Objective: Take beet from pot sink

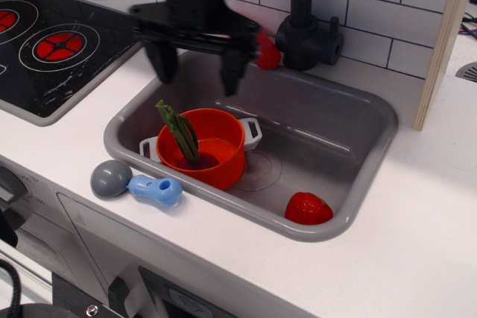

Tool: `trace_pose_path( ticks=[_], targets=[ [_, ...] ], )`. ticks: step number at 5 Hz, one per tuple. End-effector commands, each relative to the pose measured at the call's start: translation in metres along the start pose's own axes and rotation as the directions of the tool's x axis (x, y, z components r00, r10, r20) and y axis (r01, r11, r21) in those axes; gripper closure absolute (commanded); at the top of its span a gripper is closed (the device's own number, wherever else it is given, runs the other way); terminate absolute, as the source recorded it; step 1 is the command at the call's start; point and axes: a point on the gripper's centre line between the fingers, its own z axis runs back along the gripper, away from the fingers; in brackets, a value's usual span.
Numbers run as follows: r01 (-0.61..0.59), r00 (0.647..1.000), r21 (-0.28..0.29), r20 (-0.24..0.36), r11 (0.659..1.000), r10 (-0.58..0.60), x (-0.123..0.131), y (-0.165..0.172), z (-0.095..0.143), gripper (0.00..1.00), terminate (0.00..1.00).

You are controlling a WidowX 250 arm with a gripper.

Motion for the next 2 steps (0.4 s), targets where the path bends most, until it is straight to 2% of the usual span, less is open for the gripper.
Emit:
trace_pose_path(
  ticks=[1, 2],
  targets=[
    [0.028, 1.000, -0.011, 0.012, 1.000, -0.028, 0.000, 0.016, -0.020, 0.00, 0.00],
    [0.003, 1.000, -0.074, -0.012, 0.997, -0.004, -0.006, 0.013, -0.034, 0.00, 0.00]
  ],
)
